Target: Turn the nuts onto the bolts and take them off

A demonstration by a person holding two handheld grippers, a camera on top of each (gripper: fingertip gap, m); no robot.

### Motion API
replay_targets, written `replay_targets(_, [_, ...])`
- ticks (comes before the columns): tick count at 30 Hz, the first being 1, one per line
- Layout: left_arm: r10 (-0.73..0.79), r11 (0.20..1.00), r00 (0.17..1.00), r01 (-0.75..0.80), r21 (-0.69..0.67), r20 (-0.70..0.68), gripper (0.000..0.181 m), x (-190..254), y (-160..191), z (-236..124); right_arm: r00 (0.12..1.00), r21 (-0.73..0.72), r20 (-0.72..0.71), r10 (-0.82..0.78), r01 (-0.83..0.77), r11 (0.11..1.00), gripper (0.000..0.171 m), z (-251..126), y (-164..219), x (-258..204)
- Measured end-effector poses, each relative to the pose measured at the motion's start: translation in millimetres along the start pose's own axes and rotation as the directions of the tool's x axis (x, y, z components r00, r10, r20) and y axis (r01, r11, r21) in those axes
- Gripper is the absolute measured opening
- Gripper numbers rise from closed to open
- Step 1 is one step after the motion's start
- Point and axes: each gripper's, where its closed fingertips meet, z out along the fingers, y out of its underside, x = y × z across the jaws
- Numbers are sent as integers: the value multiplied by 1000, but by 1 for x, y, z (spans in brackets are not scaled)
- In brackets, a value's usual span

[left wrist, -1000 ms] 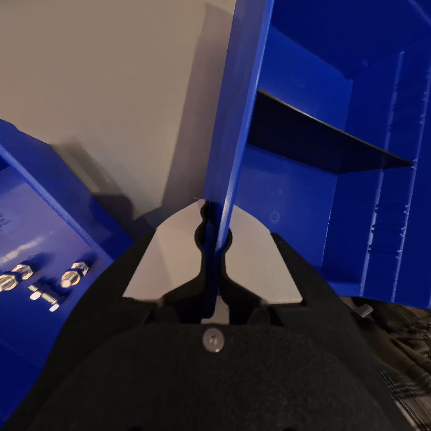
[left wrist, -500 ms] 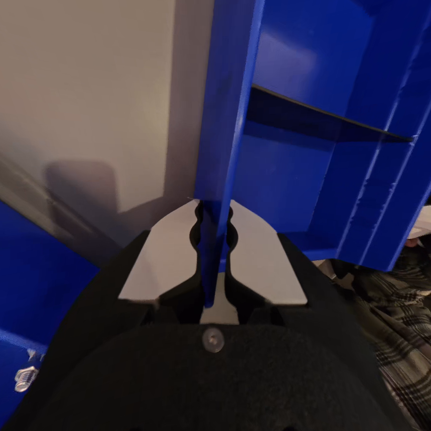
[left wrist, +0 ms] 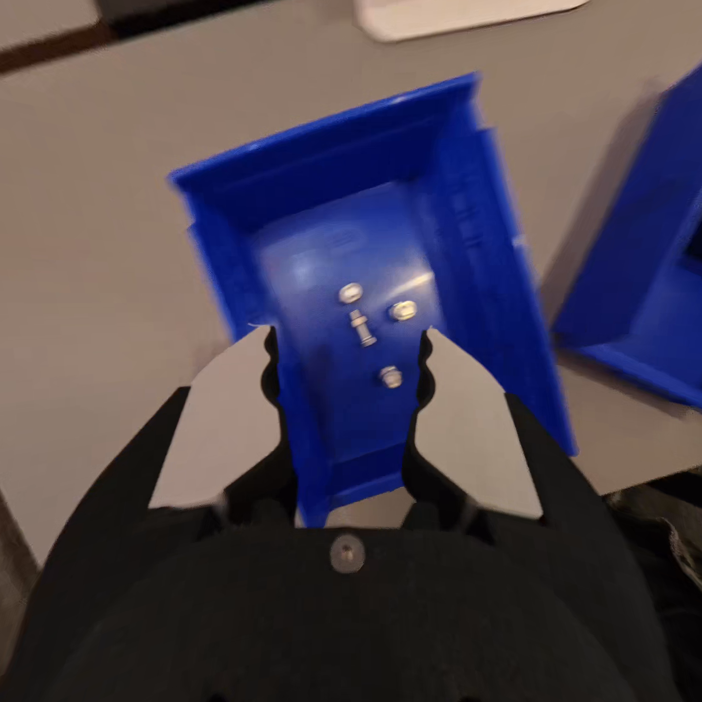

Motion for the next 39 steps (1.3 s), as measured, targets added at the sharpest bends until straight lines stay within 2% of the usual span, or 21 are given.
replay_targets(2, [-82,995,996,85,-55,40,75,-39,22,8,1000,-3,2,-4,4,1000,36,1,-1,-1])
replay_targets(4, [-159,982,987,161,-103,30,78,-59,42,21,1000,-3,0,-8,8,1000,36,1,-2,-2])
replay_targets(7, [-229,959,973,224,-174,-9,79,-67,66,42,1000,-2,-7,-11,11,1000,36,0,-5,-3])
replay_targets(11, [-254,937,967,250,-244,14,76,-71,89,62,1000,-4,-12,-18,18,1000,36,-1,-6,-4])
replay_targets(13, [-263,921,964,259,-292,28,61,-73,100,70,1000,-6,-11,-19,19,1000,36,-1,-6,-6])
replay_targets(15, [-269,899,963,256,-356,11,26,-71,113,76,1000,-5,-10,-21,21,1000,36,-1,-6,-6])
replay_targets(16, [-292,896,955,256,-364,-49,7,-63,113,78,1000,-4,-9,-21,21,1000,36,-1,-6,-6])
replay_targets(24, [-347,882,937,315,-349,-32,4,-89,121,71,1000,-4,-5,-8,8,1000,35,-1,-3,0])
replay_targets(39, [-418,865,908,402,-299,13,4,-223,173,35,998,-11,-48,28,-29,1000,35,-2,-2,20])
